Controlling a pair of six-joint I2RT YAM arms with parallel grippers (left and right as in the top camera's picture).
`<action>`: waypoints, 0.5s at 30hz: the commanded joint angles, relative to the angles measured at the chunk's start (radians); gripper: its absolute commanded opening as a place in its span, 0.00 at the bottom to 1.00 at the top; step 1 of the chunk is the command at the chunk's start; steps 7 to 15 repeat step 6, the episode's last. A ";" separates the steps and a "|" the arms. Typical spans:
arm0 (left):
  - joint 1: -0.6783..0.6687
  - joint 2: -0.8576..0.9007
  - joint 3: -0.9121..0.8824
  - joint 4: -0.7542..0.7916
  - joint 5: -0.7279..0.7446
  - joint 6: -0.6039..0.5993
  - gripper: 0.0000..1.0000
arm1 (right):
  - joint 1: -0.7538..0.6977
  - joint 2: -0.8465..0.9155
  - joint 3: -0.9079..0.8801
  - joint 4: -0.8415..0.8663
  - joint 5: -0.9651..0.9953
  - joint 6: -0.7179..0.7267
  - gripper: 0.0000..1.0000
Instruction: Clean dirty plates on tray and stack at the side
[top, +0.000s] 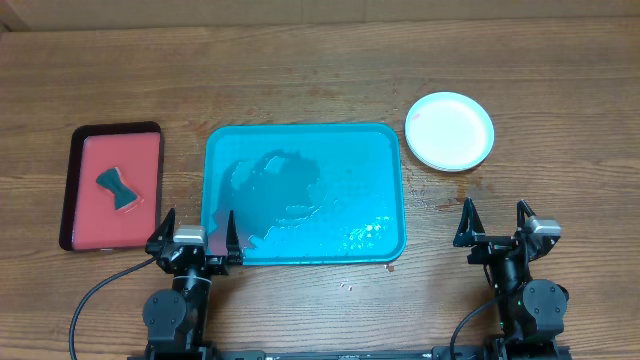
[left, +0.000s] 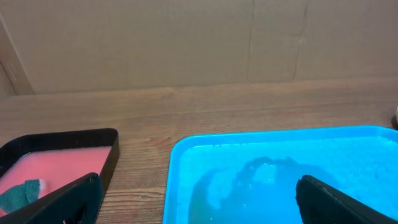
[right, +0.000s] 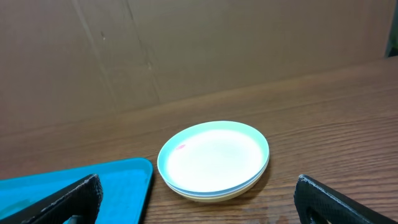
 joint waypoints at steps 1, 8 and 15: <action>-0.006 -0.012 -0.006 0.000 -0.006 0.016 1.00 | -0.002 -0.002 -0.010 0.008 0.006 -0.004 1.00; -0.006 -0.012 -0.006 0.000 -0.006 0.016 1.00 | -0.002 -0.002 -0.010 0.008 0.006 -0.004 1.00; -0.006 -0.012 -0.006 0.000 -0.006 0.016 1.00 | -0.002 -0.002 -0.010 0.008 0.006 -0.004 1.00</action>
